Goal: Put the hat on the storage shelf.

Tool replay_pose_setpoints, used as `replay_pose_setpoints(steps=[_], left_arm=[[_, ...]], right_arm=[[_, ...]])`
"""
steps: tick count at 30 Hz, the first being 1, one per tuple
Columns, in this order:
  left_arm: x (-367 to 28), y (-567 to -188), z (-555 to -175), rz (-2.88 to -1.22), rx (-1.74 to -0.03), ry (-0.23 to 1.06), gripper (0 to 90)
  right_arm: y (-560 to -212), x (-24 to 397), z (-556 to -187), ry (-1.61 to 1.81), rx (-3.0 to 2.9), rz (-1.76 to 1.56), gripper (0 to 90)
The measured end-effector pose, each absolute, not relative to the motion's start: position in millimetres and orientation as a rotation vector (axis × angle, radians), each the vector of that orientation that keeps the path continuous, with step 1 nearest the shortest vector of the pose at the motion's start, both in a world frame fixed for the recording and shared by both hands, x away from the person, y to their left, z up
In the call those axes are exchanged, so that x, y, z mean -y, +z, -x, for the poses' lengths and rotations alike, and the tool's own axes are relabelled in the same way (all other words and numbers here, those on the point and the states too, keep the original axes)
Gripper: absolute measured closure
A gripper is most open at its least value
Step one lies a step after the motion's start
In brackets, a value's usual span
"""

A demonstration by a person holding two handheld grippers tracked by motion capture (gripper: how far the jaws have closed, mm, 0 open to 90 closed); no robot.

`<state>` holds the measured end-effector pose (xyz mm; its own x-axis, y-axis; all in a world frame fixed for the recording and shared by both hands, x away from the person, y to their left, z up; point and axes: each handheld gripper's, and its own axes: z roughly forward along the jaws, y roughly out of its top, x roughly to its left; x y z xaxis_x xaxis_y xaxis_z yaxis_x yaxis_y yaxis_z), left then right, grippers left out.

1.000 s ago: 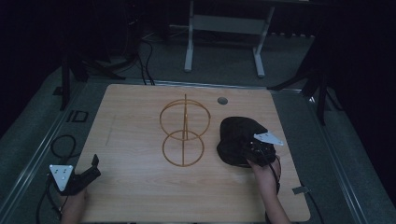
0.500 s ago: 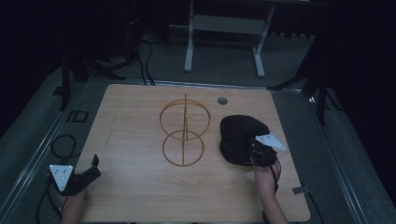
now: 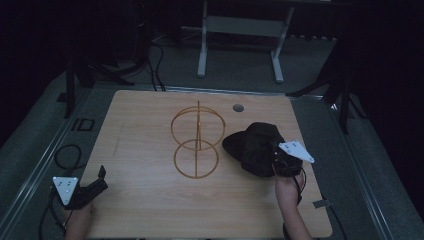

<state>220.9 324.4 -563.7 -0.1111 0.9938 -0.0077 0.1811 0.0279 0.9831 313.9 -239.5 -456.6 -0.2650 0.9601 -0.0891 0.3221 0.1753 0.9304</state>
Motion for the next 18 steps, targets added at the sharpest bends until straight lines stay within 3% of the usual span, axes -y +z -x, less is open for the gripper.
replay_pose_setpoints(steps=[18], left_arm=[[-324.4,-563.6,-220.9,-1.276,-1.439,1.182,1.8]], right_arm=[[-395.8,261.8,-298.7,1.191,-1.584,-1.178,88.7]])
